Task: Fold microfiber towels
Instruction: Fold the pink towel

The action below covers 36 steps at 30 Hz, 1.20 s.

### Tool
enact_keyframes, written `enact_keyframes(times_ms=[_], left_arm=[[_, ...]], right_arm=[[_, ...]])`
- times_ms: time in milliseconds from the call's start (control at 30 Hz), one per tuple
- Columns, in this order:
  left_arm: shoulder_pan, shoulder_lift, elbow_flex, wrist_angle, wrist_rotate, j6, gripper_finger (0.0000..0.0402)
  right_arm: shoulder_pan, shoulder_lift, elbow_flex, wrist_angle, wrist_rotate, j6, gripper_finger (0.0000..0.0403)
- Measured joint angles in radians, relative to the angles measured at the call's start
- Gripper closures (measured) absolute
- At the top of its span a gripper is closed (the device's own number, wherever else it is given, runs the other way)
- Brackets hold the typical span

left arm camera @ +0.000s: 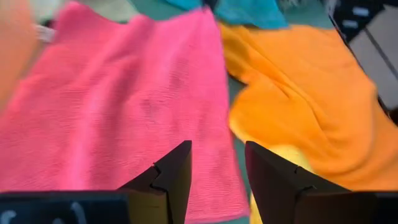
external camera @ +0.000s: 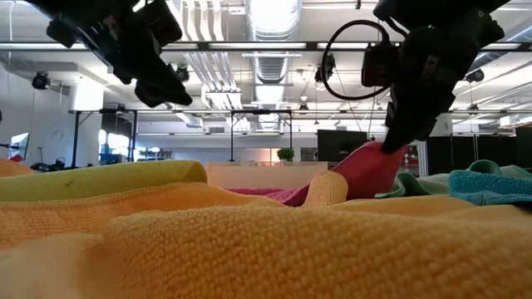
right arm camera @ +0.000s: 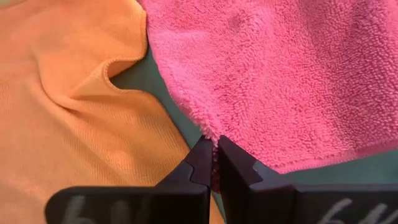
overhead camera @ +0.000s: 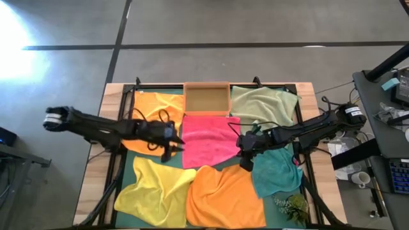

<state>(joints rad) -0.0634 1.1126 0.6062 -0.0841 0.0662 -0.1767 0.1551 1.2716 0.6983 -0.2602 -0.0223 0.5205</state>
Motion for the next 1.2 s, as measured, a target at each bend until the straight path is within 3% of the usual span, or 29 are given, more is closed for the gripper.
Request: enact_keyframes(times_ms=[500,1000,1200], left_arm=[[-0.195,0.270,0.050,-0.003,-0.014,-0.052,0.0268],[-0.207,0.456,0.082,-0.003,-0.157,-0.050,0.0268],[-0.207,0.494,0.082,0.003,-0.165,-0.017,0.0268]], right_arm=[[0.000,0.000,0.000,0.003,0.023,0.003,0.0394],[0.000,0.001,0.000,0.003,0.024,0.003,0.0394],[0.000,0.001,0.000,0.003,0.024,0.003,0.0394]])
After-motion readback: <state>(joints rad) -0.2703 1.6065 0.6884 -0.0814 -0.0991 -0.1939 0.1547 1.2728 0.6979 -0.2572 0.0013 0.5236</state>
